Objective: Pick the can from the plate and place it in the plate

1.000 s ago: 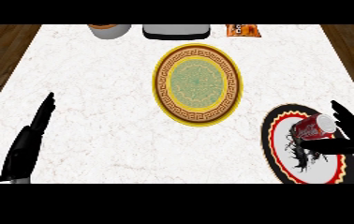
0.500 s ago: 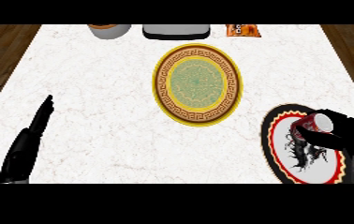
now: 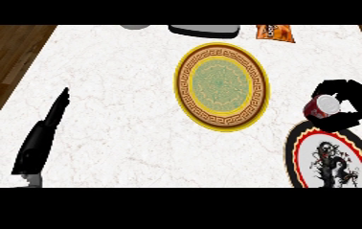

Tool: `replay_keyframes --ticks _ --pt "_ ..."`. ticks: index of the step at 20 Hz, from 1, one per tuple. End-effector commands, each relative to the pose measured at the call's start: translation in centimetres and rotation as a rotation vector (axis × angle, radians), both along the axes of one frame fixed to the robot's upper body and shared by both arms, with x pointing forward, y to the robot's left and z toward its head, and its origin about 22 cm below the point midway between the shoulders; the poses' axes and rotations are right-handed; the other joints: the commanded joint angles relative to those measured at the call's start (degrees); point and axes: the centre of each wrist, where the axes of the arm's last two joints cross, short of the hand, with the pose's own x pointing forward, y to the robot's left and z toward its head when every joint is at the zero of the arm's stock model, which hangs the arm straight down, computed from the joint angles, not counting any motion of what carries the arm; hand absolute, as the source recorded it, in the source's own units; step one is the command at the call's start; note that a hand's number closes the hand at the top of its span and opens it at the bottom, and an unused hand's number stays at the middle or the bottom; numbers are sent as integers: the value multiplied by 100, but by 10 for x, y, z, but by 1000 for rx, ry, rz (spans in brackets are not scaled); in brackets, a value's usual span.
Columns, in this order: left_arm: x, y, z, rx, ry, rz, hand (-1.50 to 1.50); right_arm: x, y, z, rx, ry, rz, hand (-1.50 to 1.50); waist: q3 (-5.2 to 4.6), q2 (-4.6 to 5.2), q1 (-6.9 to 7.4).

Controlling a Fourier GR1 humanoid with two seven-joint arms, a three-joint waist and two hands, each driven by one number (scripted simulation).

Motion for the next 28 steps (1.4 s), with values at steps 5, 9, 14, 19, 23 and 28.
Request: replay_keyframes --ticks 5,9,14,19,23,28 --pt "14 -10 7 -11 -11 -53 0 40 -21 64 -252 -208 261 150 37 82 165" --pt "20 -6 17 2 -24 -11 0 53 -26 62 -211 -384 313 150 41 30 -2" --pt "14 -3 2 -10 -7 13 0 72 -29 88 -154 -634 385 150 19 -19 -158" --pt "18 -2 8 8 3 18 0 91 -19 103 60 -754 583 150 9 -59 -264" --pt "9 2 6 12 23 42 0 109 -1 105 149 -701 702 150 -3 -111 -369" --pt "-18 9 -1 -6 47 63 0 128 41 109 207 -669 803 150 -11 -172 -506"
